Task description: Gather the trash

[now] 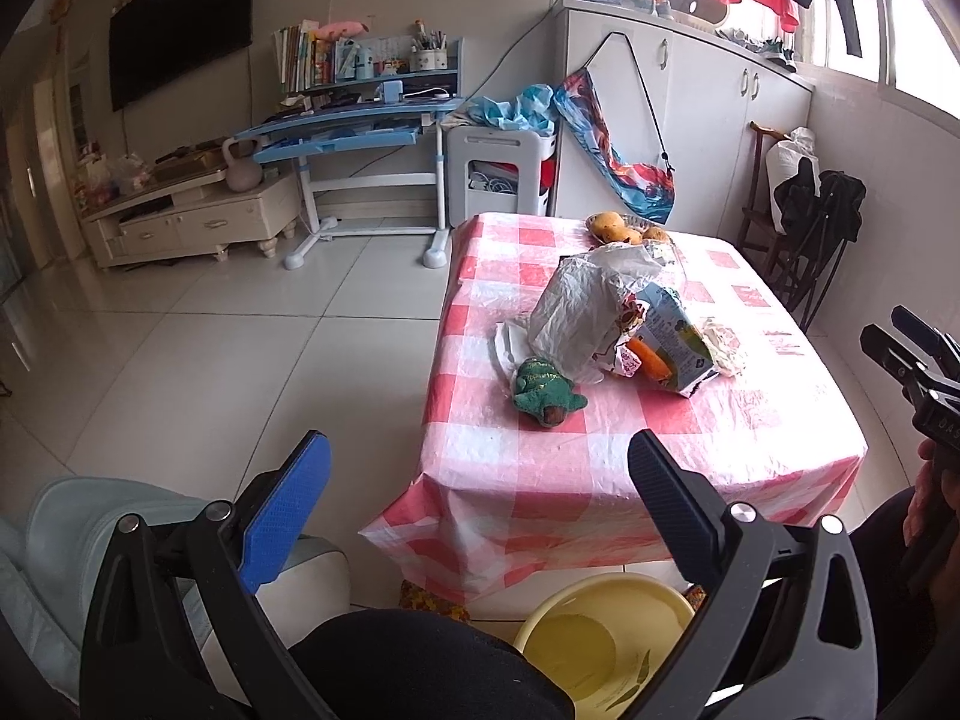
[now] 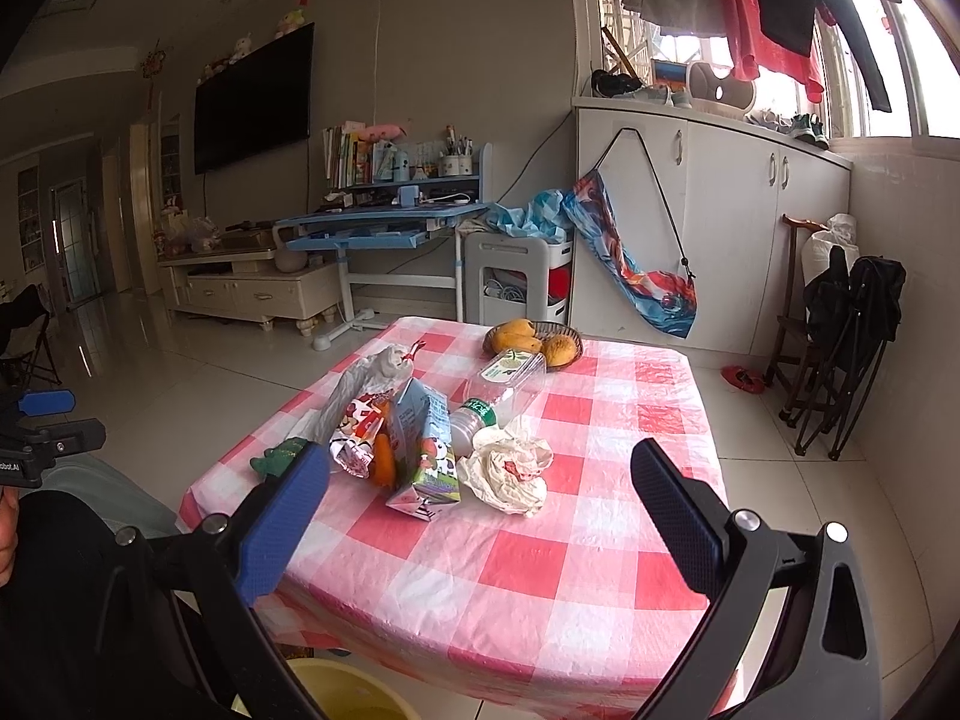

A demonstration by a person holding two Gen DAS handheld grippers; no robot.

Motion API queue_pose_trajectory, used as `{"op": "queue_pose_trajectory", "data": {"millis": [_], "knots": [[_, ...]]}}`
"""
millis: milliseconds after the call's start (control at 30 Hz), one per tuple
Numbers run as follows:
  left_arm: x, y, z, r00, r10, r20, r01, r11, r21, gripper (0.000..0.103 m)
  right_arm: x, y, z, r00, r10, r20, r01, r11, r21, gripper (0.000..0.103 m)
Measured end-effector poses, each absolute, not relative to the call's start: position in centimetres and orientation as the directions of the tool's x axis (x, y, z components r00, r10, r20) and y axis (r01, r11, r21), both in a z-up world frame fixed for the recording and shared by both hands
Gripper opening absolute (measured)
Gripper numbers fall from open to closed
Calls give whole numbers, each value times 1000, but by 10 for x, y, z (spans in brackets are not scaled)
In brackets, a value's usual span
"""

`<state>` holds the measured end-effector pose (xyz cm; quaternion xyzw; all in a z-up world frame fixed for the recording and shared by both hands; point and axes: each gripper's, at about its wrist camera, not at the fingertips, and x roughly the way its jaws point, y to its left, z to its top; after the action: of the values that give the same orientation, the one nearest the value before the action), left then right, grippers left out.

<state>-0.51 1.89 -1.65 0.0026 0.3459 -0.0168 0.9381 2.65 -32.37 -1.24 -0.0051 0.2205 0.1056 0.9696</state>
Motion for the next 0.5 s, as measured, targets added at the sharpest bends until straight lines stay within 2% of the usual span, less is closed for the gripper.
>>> {"op": "queue_pose_trajectory", "data": {"millis": [200, 367, 500], "knots": [[3, 16, -19, 733, -67, -677, 44, 998, -51, 95, 27, -328, -10, 881, 210, -425, -203, 977, 62, 96], [17, 11, -28, 705, -148, -693, 67, 988, -142, 95, 31, -331, -9, 872, 224, -434, -203, 975, 94, 96], [40, 19, -52, 644, -201, -738, 12, 968, -252, 95, 55, -347, -14, 853, 221, -473, -155, 973, 173, 96]]}}
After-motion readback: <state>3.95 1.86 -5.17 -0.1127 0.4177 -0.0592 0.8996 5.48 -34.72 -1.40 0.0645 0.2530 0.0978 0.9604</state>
